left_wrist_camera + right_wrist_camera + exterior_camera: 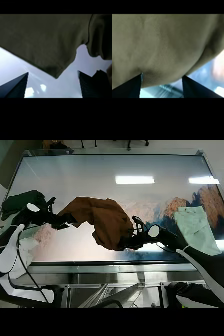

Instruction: Fold the shirts.

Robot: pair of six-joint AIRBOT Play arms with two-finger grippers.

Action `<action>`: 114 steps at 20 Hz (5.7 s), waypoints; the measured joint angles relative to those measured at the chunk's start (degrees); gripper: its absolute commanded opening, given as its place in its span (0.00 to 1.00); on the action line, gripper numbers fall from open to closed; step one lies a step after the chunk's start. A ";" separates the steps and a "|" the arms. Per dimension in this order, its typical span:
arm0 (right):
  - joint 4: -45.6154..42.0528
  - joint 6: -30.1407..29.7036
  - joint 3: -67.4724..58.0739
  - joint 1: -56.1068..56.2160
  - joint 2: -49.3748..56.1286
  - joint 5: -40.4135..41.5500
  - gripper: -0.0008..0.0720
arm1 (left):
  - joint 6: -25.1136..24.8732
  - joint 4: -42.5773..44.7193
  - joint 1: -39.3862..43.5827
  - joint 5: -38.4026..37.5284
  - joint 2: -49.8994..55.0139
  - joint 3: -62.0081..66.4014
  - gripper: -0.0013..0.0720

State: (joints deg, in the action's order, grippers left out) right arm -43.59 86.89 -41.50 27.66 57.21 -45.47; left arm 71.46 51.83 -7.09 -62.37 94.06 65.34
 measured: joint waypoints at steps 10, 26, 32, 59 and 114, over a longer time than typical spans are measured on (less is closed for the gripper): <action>2.54 -1.09 0.13 0.74 3.43 6.36 0.03 | -0.13 -0.33 3.93 -0.74 10.62 16.92 0.04; 9.64 -17.97 -47.50 -28.98 -17.11 -13.77 0.03 | -2.34 -0.72 -3.37 0.59 -43.17 40.74 0.04; 9.38 -19.28 -54.82 -31.50 -22.16 -19.87 0.03 | -4.50 0.20 -13.31 0.87 -54.93 46.64 0.04; 0.92 -24.55 -14.12 -42.16 1.73 -24.52 0.78 | -9.31 -10.93 -2.19 -12.57 -12.55 -3.32 0.96; 39.74 -44.50 -34.82 -39.91 1.16 -25.57 0.03 | -4.00 -18.75 17.62 0.79 -30.67 14.45 0.04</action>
State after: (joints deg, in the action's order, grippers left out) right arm -3.86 42.39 -76.31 -12.25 58.37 -71.05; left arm 67.46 33.08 10.52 -61.58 63.40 79.79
